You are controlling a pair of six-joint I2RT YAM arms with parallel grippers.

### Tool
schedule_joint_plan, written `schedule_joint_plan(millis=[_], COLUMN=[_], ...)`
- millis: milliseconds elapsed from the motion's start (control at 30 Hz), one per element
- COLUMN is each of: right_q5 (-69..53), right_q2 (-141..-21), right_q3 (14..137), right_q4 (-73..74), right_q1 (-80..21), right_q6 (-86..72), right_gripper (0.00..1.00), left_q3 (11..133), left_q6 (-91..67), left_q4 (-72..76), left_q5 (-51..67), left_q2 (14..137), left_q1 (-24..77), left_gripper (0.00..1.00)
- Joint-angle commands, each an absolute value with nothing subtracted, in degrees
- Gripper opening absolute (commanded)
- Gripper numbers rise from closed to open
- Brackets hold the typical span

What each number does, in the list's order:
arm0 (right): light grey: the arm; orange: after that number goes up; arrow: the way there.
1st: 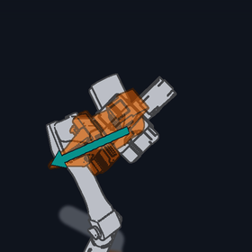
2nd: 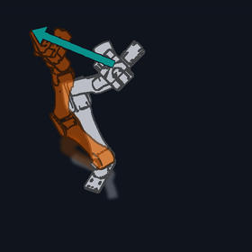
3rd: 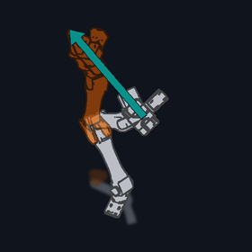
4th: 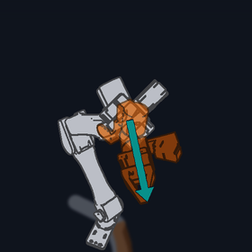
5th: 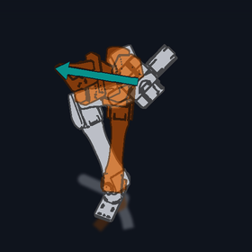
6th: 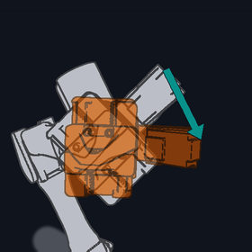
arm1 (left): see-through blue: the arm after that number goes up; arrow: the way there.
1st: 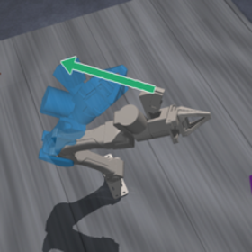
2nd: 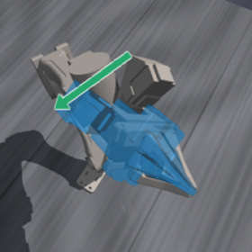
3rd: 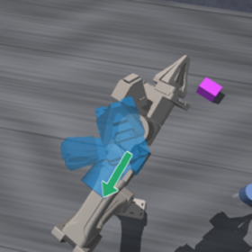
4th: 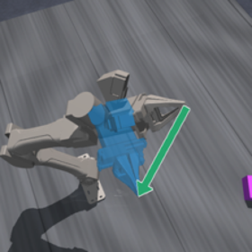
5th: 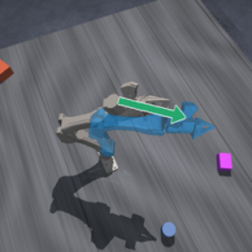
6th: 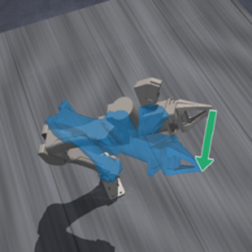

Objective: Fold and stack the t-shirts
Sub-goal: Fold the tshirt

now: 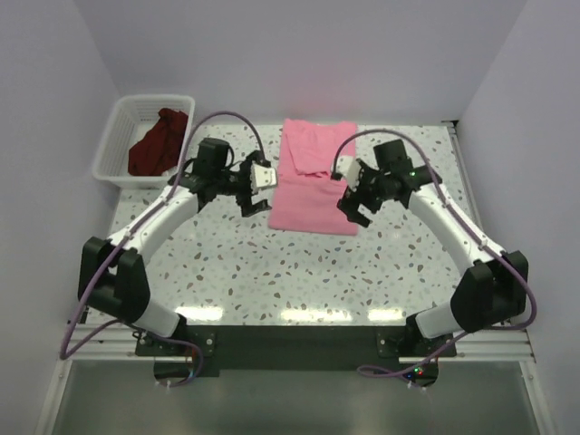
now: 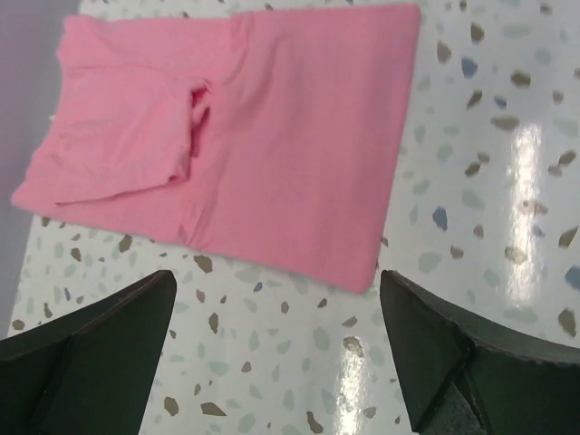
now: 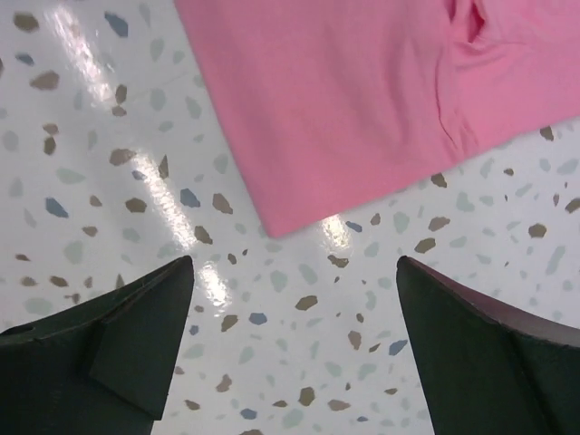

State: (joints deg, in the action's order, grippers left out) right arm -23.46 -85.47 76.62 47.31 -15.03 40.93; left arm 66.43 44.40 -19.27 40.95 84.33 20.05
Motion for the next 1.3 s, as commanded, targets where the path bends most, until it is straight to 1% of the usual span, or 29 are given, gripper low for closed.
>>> schedule_joint_plan(millis=[0, 33, 100, 133, 167, 200, 233, 267, 333, 467, 500, 533, 600, 667, 700, 733, 833, 1000, 1067, 1100, 1133, 1167, 1200, 1233, 1267], right_q5=[-8.2, -6.5, -5.4, -5.0, -4.3, -3.9, -3.3, -3.1, -3.0, -3.0, -3.0, -3.1, -3.0, -2.5, -2.5, -2.4, -1.8, -1.4, -1.3, -1.1, -0.9, -0.8, -0.6, -0.6, -0.6], right_q2=[-84.2, -84.2, -85.5, -86.0, -86.6, -87.1, -88.4, -88.9, -90.3, -91.2, -91.4, -91.8, -92.5, -93.2, -93.4, -93.5, -94.2, -95.9, -96.3, -96.6, -96.9, -97.0, -96.9, -96.8, -96.5], right_q3=[65.0, 61.9, 59.5, 58.8, 58.2, 57.1, 56.5, 56.1, 54.8, 52.7, 52.1, 52.0, 52.0, 51.7, 51.2, 50.9, 49.7, 49.3, 49.4, 49.7, 49.7, 50.0, 50.7, 51.1, 52.4], right_q4=[32.9, 29.9, 27.5, 26.6, 25.8, 24.4, 23.6, 23.0, 22.4, 22.1, 21.7, 21.6, 21.6, 21.2, 21.2, 20.7, 20.1, 19.2, 18.8, 18.7, 18.6, 18.7, 19.0, 19.2, 19.6], right_q1=[-22.0, -23.0, -25.4, -25.9, -26.4, -27.2, -27.4, -27.9, -28.2, -28.3, -28.3, -28.4, -28.4, -28.4, -28.4, -28.3, -28.4, -28.2, -28.2, -28.3, -28.2, -28.3, -28.3, -28.3, -28.2], right_q6=[54.0, 54.6, 56.3, 56.8, 57.2, 58.4, 58.8, 59.4, 60.0, 61.4, 61.5, 61.6, 61.5, 62.0, 62.4, 62.8, 63.5, 63.4, 63.3, 63.3, 63.2, 62.9, 62.7, 62.4, 61.6], right_gripper=[0.95, 0.91, 0.85, 0.8, 0.77, 0.74, 0.67, 0.64, 0.62, 0.59, 0.59, 0.59, 0.58, 0.54, 0.53, 0.49, 0.43, 0.37, 0.3, 0.27, 0.2, 0.16, 0.06, 0.0, 0.0], left_q3=[66.2, 63.2, 58.6, 53.8, 51.7, 50.3, 49.2, 49.1, 49.6, 49.7, 49.6, 49.2, 48.9, 48.5, 48.6, 48.9, 50.4, 51.1, 51.8, 52.2, 53.1, 53.5, 54.2, 54.5, 54.9], left_q6=[68.8, 70.2, 74.2, 75.0, 75.1, 76.8, 77.9, 78.7, 79.9, 82.2, 83.0, 83.6, 85.1, 85.7, 85.7, 85.7, 85.0, 85.0, 84.7, 84.6, 84.3, 83.5, 82.9, 82.3, 81.0], left_q4=[-33.0, -28.9, -22.3, -18.1, -9.9, -7.3, -6.0, -4.6, -4.1, -4.7, -4.8, -5.3, -5.5, -5.4, -5.2, -5.1, -6.4, -6.6, -7.0, -7.2, -7.9, -8.3, -8.6, -9.2, -9.8], left_q5=[41.5, 41.7, 39.9, 38.9, 38.1, 36.3, 35.6, 35.1, 34.6, 34.8, 34.8, 34.6, 34.4, 33.6, 32.9, 32.5, 31.4, 30.2, 30.0, 29.9, 30.0, 30.1, 30.5, 30.7, 31.2], left_q2=[91.0, 90.6, 89.1, 87.6, 87.1, 87.1, 88.0, 88.7, 90.8, 93.2, 93.6, 94.4, 95.2, 96.4, 96.9, 97.8, 99.8, 101.7, 102.8, 103.2, 103.6, 103.7, 103.4, 103.1, 102.6], left_q1=[20.7, 20.9, 21.6, 22.7, 23.3, 23.8, 25.0, 25.5, 26.3, 26.9, 27.0, 27.1, 27.2, 27.2, 27.2, 27.2, 27.1, 27.2, 27.2, 27.2, 27.2, 27.2, 27.2, 27.2, 27.1], left_gripper=[1.0, 1.0, 1.0, 1.0, 1.0, 0.99, 0.97, 0.92, 0.87, 0.63, 0.61, 0.56, 0.52, 0.47, 0.47, 0.46, 0.43, 0.4, 0.36, 0.33, 0.22, 0.14, 0.05, 0.0, 0.0])
